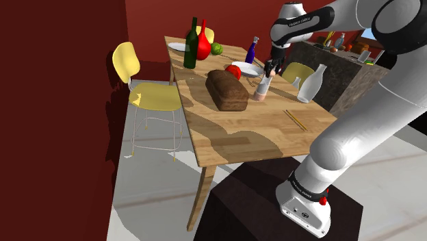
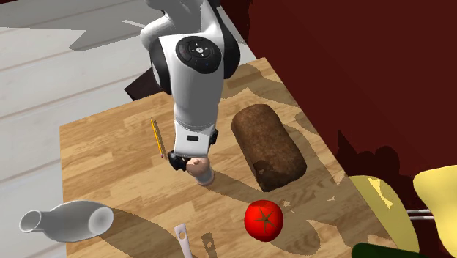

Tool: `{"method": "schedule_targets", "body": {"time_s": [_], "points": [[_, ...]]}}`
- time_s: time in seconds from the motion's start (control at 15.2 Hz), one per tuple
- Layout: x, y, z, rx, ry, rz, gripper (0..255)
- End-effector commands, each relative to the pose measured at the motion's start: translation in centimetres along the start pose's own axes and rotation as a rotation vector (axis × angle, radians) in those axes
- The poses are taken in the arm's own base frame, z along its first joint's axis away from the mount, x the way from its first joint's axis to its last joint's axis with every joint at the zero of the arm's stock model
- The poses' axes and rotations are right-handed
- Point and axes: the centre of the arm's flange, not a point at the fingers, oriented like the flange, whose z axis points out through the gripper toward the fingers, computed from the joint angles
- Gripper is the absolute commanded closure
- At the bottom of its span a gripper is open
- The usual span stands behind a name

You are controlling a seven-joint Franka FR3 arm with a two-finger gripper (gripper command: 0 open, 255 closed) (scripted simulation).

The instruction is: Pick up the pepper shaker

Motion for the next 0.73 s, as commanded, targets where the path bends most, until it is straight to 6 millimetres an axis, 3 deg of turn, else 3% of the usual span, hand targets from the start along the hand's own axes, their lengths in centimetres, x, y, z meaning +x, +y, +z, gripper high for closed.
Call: {"method": "schedule_targets", "body": {"time_s": [0.0,0.66], "points": [[0.0,0.2,-0.9,0.000,0.000,0.000,255],[0.2,1.6,-6.0,0.000,0.000,0.000,255]]}}
